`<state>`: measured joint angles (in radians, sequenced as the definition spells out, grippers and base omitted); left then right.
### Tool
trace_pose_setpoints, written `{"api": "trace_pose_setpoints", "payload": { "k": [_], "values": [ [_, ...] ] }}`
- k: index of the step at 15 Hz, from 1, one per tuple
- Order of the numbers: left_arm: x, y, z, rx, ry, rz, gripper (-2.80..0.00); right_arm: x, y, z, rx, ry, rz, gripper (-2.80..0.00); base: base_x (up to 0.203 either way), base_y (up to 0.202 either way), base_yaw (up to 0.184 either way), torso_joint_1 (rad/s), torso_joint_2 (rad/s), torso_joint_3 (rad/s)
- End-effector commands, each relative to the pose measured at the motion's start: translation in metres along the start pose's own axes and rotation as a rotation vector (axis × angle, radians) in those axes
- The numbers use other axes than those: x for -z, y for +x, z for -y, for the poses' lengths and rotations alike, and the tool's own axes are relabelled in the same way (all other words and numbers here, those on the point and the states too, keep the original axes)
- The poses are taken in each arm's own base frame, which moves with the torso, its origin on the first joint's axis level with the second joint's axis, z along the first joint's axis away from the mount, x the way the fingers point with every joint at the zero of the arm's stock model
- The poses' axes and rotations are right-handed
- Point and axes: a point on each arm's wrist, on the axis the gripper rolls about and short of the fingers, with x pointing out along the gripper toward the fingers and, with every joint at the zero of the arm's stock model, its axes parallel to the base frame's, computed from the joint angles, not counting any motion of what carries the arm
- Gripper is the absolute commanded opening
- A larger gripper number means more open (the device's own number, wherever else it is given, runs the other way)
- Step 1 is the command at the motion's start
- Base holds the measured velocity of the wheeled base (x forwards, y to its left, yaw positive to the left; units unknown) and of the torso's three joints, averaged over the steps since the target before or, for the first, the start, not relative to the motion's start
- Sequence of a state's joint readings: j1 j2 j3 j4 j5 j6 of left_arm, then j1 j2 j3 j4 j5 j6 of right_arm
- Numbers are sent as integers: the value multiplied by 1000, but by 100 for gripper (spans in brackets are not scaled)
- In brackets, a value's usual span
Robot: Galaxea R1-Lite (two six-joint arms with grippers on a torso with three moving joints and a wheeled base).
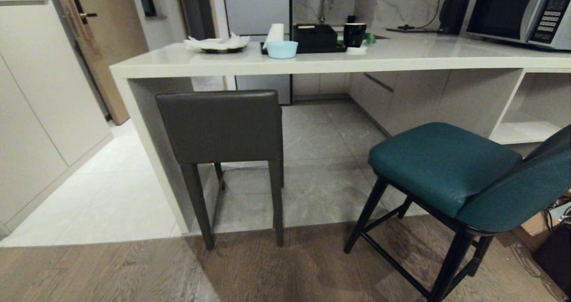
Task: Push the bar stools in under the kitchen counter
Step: Pull the gray chair out from under the dining table
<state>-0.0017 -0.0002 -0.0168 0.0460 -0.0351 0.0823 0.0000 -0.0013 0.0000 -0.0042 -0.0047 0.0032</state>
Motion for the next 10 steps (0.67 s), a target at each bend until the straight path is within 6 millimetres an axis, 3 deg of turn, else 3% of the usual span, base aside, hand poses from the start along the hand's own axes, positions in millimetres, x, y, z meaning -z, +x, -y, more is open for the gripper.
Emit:
{"api": "trace_pose_setpoints", "payload": {
  "k": [1,10],
  "values": [
    [0,0,0,0,0,0,-280,0,0,0,0,0,-1,-280,0,197,-1,-2,2,2],
    [0,0,0,0,-1,-2,-280,0,0,0,-2,0,-1,-280,0,194,-1,2,5,1]
  ]
}}
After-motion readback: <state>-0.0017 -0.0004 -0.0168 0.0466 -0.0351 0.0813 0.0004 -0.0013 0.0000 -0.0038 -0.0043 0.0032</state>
